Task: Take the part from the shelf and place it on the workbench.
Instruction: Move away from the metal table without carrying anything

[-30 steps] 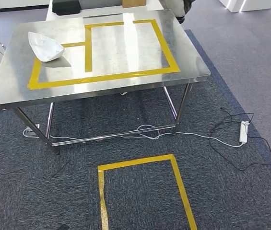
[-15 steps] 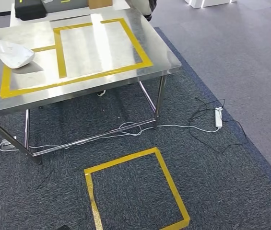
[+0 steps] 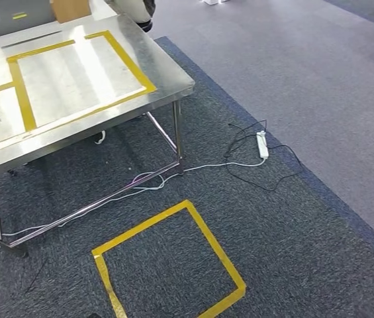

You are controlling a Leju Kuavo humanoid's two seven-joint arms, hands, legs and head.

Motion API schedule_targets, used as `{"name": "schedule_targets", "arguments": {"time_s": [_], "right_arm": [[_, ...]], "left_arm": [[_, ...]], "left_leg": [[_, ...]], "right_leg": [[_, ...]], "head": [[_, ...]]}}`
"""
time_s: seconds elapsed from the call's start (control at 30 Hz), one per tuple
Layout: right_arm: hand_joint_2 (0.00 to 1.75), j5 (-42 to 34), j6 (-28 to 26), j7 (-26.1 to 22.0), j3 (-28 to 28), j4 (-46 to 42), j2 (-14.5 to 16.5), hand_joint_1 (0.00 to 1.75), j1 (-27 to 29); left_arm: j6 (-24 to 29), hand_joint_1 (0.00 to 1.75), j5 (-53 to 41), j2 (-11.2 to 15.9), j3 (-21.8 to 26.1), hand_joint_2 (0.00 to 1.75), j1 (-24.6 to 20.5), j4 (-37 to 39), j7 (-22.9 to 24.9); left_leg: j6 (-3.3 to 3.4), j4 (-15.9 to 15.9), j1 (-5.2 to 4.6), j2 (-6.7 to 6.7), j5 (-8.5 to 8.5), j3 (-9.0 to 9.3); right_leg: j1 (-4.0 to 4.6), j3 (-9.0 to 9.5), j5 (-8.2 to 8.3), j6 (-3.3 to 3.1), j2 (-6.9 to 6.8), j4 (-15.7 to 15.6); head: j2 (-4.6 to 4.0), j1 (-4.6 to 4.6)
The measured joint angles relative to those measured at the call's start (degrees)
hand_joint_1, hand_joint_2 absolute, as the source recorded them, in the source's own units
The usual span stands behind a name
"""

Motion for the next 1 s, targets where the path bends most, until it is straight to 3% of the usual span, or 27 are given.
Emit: {"name": "schedule_targets", "arguments": {"time_s": [0.07,0.13,0.2,0.27,0.33,0.37,0.4,0.43,0.5,0.57,0.63,0.67,0.73,0.77,0.83,0.87,0.9,0.93,1.0], "right_arm": [[0.0,-0.4,0.3,-0.1,-0.2,-0.1,0.0,0.0,0.0],[0.0,-0.6,0.5,-0.2,-0.6,-0.4,0.0,0.0,0.4],[0.0,-0.4,0.7,-0.2,-1.0,-0.5,-0.1,0.0,0.7],[0.0,-0.2,0.7,-0.3,-1.1,-0.5,-0.1,0.0,0.5],[0.0,-0.1,0.7,-0.3,-1.3,-0.6,-0.1,0.0,0.3],[0.0,-0.1,0.7,-0.3,-1.4,-0.6,-0.1,0.0,0.3],[0.0,-0.1,0.7,-0.4,-1.5,-0.6,-0.1,0.0,0.3],[0.0,-0.2,0.6,-0.5,-1.6,-0.7,-0.1,0.0,0.3],[0.0,-0.6,0.6,-0.8,-1.8,-0.8,-0.1,0.0,0.1],[0.0,-1.3,0.5,-1.2,-2.3,-0.8,-0.1,0.0,-0.3],[0.0,-2.0,0.5,-1.5,-2.8,-0.8,-0.1,0.0,-0.4],[0.0,-2.2,0.5,-1.6,-3.1,-0.8,-0.1,0.0,-0.4],[0.0,-2.4,0.5,-1.9,-3.3,-0.8,-0.1,0.0,-0.4],[0.0,-2.3,0.4,-2.0,-3.4,-0.8,-0.1,0.0,-0.5],[0.0,-2.0,0.2,-2.0,-3.4,-0.7,-0.1,0.0,-0.6],[0.0,-2.0,0.2,-2.0,-3.5,-0.7,-0.1,0.0,-0.6],[0.0,-2.0,0.1,-1.9,-3.5,-0.6,-0.1,0.0,-0.5],[0.0,-2.0,0.1,-1.9,-3.5,-0.6,-0.1,0.0,-0.4],[0.0,-2.1,0.1,-1.8,-3.6,-0.6,-0.1,0.0,-0.4]], "left_arm": [[0.0,0.0,-1.7,-0.3,-0.3,0.0,0.3,-0.2,-4.3],[0.1,0.0,-3.5,-0.6,-1.3,0.0,0.5,-0.3,-7.5],[1.2,0.0,-4.7,-0.8,-2.1,0.0,0.7,-0.4,-8.3],[2.8,0.0,-5.7,-1.0,-2.5,0.0,1.0,-0.4,-7.3],[3.4,0.0,-6.3,-1.1,-2.6,0.0,1.2,-0.4,-6.0],[3.4,0.0,-6.5,-1.2,-2.6,0.0,1.2,-0.4,-5.5],[3.3,0.0,-6.8,-1.3,-2.6,0.0,1.1,-0.4,-5.1],[3.2,0.0,-7.2,-1.5,-2.7,0.0,1.0,-0.4,-4.8],[3.1,0.0,-7.8,-1.6,-2.7,0.0,1.1,-0.5,-4.8],[3.1,0.0,-8.1,-1.6,-2.7,0.0,1.2,-0.8,-5.2],[3.1,0.0,-8.4,-1.6,-2.7,0.0,1.2,-1.2,-5.4],[3.0,0.0,-8.7,-1.6,-2.7,0.0,1.2,-1.5,-5.3],[3.0,0.0,-9.4,-1.7,-2.7,0.0,1.2,-1.9,-4.8],[3.0,0.0,-9.8,-1.7,-2.7,0.0,1.3,-2.0,-4.6],[2.9,0.0,-10.4,-1.8,-2.7,0.0,1.5,-2.1,-4.2],[2.9,0.0,-10.6,-1.9,-2.7,0.0,1.6,-2.1,-4.2],[2.9,0.0,-10.7,-1.9,-2.7,0.0,1.6,-2.2,-4.2],[2.9,0.0,-10.9,-2.0,-2.7,0.0,1.6,-2.3,-4.4],[2.9,0.0,-11.0,-2.3,-2.7,0.0,1.6,-2.5,-5.6]], "left_leg": [[0.28,-3.0,0.07,-1.24,0.38,1.2],[0.88,-3.2,0.04,-0.27,0.38,1.27],[1.61,-3.4,0.12,1.01,0.55,1.32],[2.01,-3.4,0.06,2.57,0.54,1.34],[2.08,-3.4,-0.03,4.26,0.47,1.35],[2.07,-3.4,-0.04,5.01,0.41,1.39],[2.0,-3.4,-0.03,5.7,0.33,1.49],[1.85,-3.4,-0.01,6.36,0.21,1.67],[1.31,-3.4,-0.2,7.63,-0.17,2.16],[0.67,-3.3,-0.51,8.72,-0.42,2.53],[0.04,-3.5,-0.51,9.75,-0.52,2.74],[-0.27,-3.3,-0.38,9.31,-0.89,2.73],[-0.66,0.0,-0.14,6.53,-3.37,1.35],[-0.68,3.5,-0.1,4.71,-5.24,-0.24],[-0.59,10.9,-0.19,3.1,-8.12,-4.08],[-0.53,12.8,-0.24,2.85,-8.1,-5.27],[-0.45,12.4,-0.26,2.72,-6.87,-5.45],[-0.37,10.1,-0.22,2.45,-4.83,-4.67],[-0.26,2.5,0.11,0.11,-0.8,-1.56]], "right_leg": [[0.01,-0.65,0.14,0.65,1.26,0.4],[-0.18,-1.21,0.27,1.31,1.74,0.4],[-0.1,-2.37,-1.24,1.96,-1.12,2.5],[-0.1,-5.4,-4.97,2.53,-4.81,9.1],[-0.38,-8.5,-7.74,2.92,-5.77,15.8],[-0.51,-8.86,-7.7,3.03,-5.89,16.8],[-0.62,-8.03,-6.59,3.06,-6.09,15.5],[-0.69,-6.15,-4.79,3.05,-6.6,12.2],[-0.55,-1.78,-1.81,2.74,-9.31,4.4],[-0.26,-0.08,-1.04,2.02,-10.6,1.1],[-0.15,-0.45,-0.85,1.1,-9.12,1.1],[-0.17,-0.51,-0.71,0.71,-8.45,0.9],[-0.36,-0.45,-0.35,-0.03,-7.03,0.6],[-0.35,-0.54,-0.25,-0.23,-6.31,0.6],[-0.31,-0.7,-0.15,-0.48,-4.62,0.6],[-0.28,-0.71,-0.11,-0.51,-3.69,0.6],[-0.29,-0.69,-0.07,-0.48,-2.73,0.6],[-0.3,-0.66,-0.01,-0.38,-1.8,0.6],[-0.26,-0.82,0.06,0.06,-0.07,0.9]], "head": [[0.0,0.02],[0.0,0.0],[0.0,0.43],[0.0,0.89],[0.0,0.92],[0.0,0.93],[0.0,0.94],[0.0,0.95],[0.0,0.97],[0.0,0.89],[0.0,0.84],[0.0,0.81],[0.0,0.63],[0.0,0.53],[0.0,0.48],[0.0,0.46],[0.0,0.47],[0.0,0.46],[0.0,0.46]]}}
